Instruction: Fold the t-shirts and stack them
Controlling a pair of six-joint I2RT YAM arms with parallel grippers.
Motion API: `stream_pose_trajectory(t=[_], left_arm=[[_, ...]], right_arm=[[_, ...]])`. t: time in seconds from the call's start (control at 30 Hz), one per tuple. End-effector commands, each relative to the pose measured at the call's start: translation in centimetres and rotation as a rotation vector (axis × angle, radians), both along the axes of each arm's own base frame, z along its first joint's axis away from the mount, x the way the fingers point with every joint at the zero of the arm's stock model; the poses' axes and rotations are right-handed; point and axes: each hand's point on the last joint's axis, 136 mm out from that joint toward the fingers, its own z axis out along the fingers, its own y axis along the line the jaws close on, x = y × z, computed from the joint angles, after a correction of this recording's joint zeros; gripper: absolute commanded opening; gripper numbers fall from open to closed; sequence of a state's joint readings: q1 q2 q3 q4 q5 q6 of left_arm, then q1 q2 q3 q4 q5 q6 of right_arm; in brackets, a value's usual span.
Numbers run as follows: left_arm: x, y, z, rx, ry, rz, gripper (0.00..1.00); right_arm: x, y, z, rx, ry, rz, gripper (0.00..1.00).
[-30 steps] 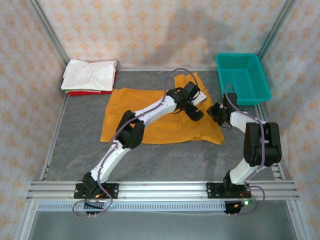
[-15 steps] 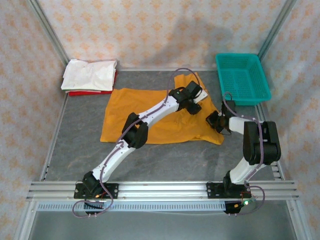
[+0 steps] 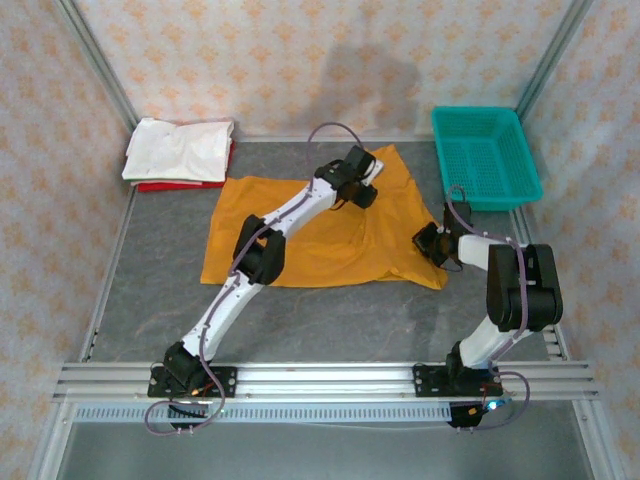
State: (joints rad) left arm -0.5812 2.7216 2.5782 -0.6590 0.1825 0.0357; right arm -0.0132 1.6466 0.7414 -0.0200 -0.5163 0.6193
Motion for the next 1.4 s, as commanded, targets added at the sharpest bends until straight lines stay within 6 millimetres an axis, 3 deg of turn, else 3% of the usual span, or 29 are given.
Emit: stream_pose_trajectory(t=[0.0,0.13,0.2,0.37,0.43,0.53,0.6,0.7,0.83,0.97,1.1,1.23,1.37], left_arm=[[1.6,0.1,3.6,-0.069,-0.068,0.058,0.73],[1.9,2.1,6.3,-0.043,-0.097,0.13,0.74],[1.3,3.2,8.5,-0.031,-0.104,0.169,0.74],[-2.9,6.8,14.2,-0.152,-0.184,0.262,0.77],[-5.1,9.4,14.6,-0.185,-0.195,0.333,0.77],[-8.2,14.4,12.5,-0.171,-0.114,0.48,0.75],[-10.3,18.0,9.3,-0.127,-0.04,0.588,0.73],[-13.1,23.1,4.6,-0.121,0.066,0.729,0.71],[-16.0,27.7,1.2,-0.102,0.132,0.838,0.69],[-17.6,29.6,-1.6,-0.072,0.214,0.884,0.67],[-19.7,30.8,-3.7,-0.052,0.225,0.906,0.65],[-22.5,31.1,-5.8,-0.067,0.288,0.949,0.64],[-26.7,31.1,-7.2,-0.139,0.346,0.999,0.63]], right_arm=[[-2.8,-1.0,-2.2,-0.048,0.13,-0.039,0.0],[-2.8,-1.1,-2.2,-0.049,0.133,-0.048,0.0],[-2.5,-1.0,-2.0,-0.043,0.133,-0.042,0.06],[-0.7,-0.5,1.8,-0.035,0.049,-0.003,0.29],[-0.4,-0.7,3.5,-0.082,0.029,0.021,0.35],[0.0,0.0,5.8,-0.17,0.01,0.094,0.38],[0.7,1.2,6.5,-0.223,0.005,0.154,0.37],[2.0,3.7,6.1,-0.24,0.014,0.243,0.32],[4.2,6.1,5.0,-0.261,0.04,0.31,0.28],[5.5,6.4,3.4,-0.266,0.075,0.292,0.26],[4.8,6.2,1.6,-0.262,0.114,0.28,0.26],[2.1,5.3,0.2,-0.263,0.133,0.246,0.26],[-2.5,4.0,-0.4,-0.271,0.145,0.208,0.26]])
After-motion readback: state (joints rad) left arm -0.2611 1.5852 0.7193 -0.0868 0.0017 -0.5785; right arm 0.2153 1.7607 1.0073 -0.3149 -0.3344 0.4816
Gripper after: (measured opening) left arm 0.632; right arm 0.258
